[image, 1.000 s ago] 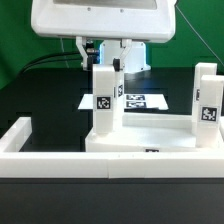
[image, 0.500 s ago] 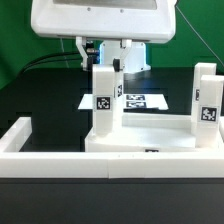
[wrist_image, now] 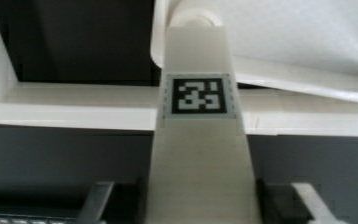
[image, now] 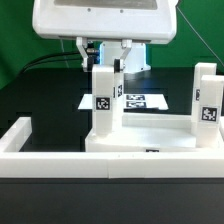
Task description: Assemble desk
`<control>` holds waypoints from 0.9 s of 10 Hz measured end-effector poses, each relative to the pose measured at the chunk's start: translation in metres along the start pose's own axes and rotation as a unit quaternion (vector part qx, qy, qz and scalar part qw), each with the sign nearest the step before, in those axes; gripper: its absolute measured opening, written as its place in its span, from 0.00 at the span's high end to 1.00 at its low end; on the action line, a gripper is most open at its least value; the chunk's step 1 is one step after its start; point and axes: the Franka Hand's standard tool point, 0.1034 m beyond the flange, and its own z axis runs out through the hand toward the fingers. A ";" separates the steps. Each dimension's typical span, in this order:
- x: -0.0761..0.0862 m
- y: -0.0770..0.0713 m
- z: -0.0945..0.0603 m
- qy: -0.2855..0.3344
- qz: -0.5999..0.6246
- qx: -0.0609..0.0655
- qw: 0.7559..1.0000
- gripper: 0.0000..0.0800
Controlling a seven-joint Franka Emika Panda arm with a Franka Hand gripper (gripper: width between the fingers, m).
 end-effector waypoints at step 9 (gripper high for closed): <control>-0.010 0.003 0.001 0.047 0.062 -0.013 0.997 0.64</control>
Offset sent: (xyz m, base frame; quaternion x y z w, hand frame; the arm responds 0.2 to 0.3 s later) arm -0.0233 0.0003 -0.0123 0.0156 0.0592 0.1136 0.9916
